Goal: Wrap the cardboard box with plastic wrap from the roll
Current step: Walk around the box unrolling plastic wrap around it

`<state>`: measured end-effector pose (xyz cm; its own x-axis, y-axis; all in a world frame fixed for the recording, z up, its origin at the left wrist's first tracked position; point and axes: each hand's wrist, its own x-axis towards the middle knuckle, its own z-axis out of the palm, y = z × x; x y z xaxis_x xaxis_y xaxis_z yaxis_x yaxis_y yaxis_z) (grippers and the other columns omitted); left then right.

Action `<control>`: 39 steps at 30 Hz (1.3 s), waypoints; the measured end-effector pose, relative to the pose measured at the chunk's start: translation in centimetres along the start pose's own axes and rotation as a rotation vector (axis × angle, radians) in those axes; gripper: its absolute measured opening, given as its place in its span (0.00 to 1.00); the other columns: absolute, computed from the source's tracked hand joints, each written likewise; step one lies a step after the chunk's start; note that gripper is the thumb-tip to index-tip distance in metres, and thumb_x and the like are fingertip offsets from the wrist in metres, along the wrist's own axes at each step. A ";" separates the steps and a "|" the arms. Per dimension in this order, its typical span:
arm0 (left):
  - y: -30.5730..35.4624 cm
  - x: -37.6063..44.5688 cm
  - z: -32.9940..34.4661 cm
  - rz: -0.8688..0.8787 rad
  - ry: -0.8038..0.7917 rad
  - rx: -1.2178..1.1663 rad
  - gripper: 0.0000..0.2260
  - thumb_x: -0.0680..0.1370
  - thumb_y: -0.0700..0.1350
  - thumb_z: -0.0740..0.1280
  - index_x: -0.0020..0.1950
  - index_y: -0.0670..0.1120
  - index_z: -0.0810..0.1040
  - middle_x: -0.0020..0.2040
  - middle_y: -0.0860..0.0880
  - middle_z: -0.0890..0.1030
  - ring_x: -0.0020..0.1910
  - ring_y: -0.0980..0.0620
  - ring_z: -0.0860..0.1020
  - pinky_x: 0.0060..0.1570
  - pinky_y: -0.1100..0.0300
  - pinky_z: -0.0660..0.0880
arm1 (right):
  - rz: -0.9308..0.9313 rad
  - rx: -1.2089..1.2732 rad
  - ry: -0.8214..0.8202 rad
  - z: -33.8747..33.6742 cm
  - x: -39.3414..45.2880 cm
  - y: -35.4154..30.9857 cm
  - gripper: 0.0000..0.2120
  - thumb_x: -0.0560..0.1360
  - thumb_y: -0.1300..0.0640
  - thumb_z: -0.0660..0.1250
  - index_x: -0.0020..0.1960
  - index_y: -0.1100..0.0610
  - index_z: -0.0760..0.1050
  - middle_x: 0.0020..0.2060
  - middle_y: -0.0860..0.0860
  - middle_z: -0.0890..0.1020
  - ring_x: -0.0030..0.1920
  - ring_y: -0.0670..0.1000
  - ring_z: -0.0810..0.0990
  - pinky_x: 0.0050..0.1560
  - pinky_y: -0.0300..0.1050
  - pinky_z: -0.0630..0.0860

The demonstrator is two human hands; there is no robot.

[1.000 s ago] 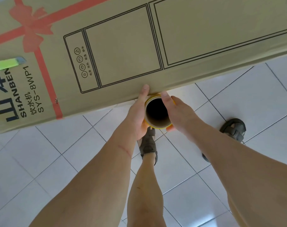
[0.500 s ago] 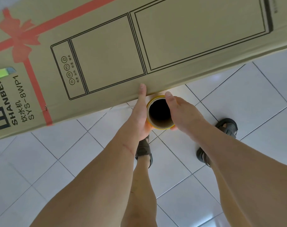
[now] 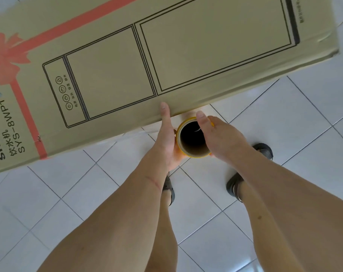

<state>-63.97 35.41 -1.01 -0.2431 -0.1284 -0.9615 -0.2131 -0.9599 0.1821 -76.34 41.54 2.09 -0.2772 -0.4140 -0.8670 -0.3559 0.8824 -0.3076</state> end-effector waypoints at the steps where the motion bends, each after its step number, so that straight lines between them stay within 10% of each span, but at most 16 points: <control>1: -0.1 -0.1 0.5 -0.007 -0.006 0.011 0.50 0.75 0.83 0.48 0.71 0.44 0.83 0.63 0.41 0.88 0.61 0.43 0.88 0.66 0.42 0.81 | 0.015 -0.039 0.031 -0.5 0.1 0.2 0.36 0.75 0.28 0.37 0.68 0.45 0.68 0.59 0.53 0.80 0.58 0.60 0.77 0.58 0.53 0.70; 8: 0.3 0.8 2.2 0.091 0.117 0.072 0.45 0.72 0.78 0.64 0.74 0.44 0.81 0.64 0.40 0.88 0.67 0.38 0.85 0.72 0.39 0.78 | 0.089 0.286 -0.031 -1.4 0.5 0.7 0.40 0.72 0.23 0.45 0.73 0.47 0.65 0.61 0.52 0.78 0.33 0.52 0.86 0.61 0.54 0.74; 13: 0.7 0.6 3.6 -0.023 0.007 -0.007 0.49 0.76 0.82 0.52 0.72 0.43 0.82 0.62 0.39 0.88 0.58 0.39 0.89 0.56 0.41 0.86 | -0.038 -0.029 -0.010 -2.9 -0.2 1.4 0.28 0.81 0.34 0.41 0.73 0.45 0.64 0.60 0.54 0.79 0.55 0.59 0.81 0.59 0.52 0.71; 15: 0.7 0.3 4.2 -0.030 0.020 0.044 0.49 0.75 0.83 0.51 0.72 0.45 0.82 0.63 0.40 0.88 0.63 0.41 0.87 0.65 0.42 0.82 | -0.025 -0.127 0.026 -3.6 -0.3 1.9 0.29 0.80 0.34 0.40 0.74 0.45 0.63 0.64 0.53 0.77 0.61 0.60 0.75 0.56 0.52 0.70; 23: 0.4 0.9 6.5 0.045 0.075 -0.031 0.43 0.80 0.79 0.54 0.63 0.42 0.85 0.59 0.39 0.88 0.61 0.38 0.86 0.59 0.44 0.83 | 0.045 0.430 -0.035 -3.9 1.0 3.7 0.32 0.76 0.28 0.45 0.68 0.46 0.69 0.58 0.50 0.79 0.39 0.54 0.86 0.60 0.55 0.75; 26: -0.5 1.4 7.4 0.021 0.024 -0.111 0.47 0.78 0.81 0.49 0.65 0.43 0.85 0.62 0.40 0.88 0.56 0.39 0.88 0.51 0.45 0.85 | -0.014 0.220 0.018 -5.6 1.5 4.0 0.33 0.77 0.29 0.42 0.67 0.46 0.70 0.58 0.51 0.80 0.51 0.59 0.83 0.61 0.55 0.73; 30: -0.8 1.6 8.8 0.051 0.084 -0.047 0.53 0.69 0.87 0.56 0.75 0.47 0.81 0.68 0.43 0.86 0.69 0.41 0.84 0.74 0.40 0.76 | -0.024 0.066 0.018 -7.4 1.5 4.8 0.30 0.79 0.31 0.42 0.74 0.42 0.64 0.65 0.52 0.77 0.63 0.60 0.75 0.64 0.55 0.70; 34: -0.9 2.4 9.5 0.123 0.275 -0.036 0.45 0.74 0.82 0.60 0.72 0.47 0.82 0.62 0.43 0.89 0.64 0.42 0.87 0.74 0.38 0.77 | -0.048 0.245 -0.052 -7.4 2.1 5.8 0.33 0.75 0.26 0.43 0.73 0.40 0.64 0.64 0.49 0.77 0.58 0.60 0.79 0.63 0.55 0.72; 39: -0.7 1.5 10.6 0.005 0.125 -0.070 0.48 0.77 0.82 0.51 0.71 0.43 0.82 0.62 0.39 0.89 0.56 0.38 0.89 0.59 0.35 0.83 | -0.021 0.283 -0.092 -8.5 1.7 6.3 0.30 0.78 0.30 0.42 0.74 0.39 0.63 0.65 0.49 0.76 0.54 0.54 0.78 0.53 0.45 0.74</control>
<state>-74.27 38.53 -0.41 -0.1238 -0.1590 -0.9795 -0.1450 -0.9736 0.1763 -86.68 44.54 2.01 -0.1862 -0.4221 -0.8872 -0.0942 0.9065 -0.4115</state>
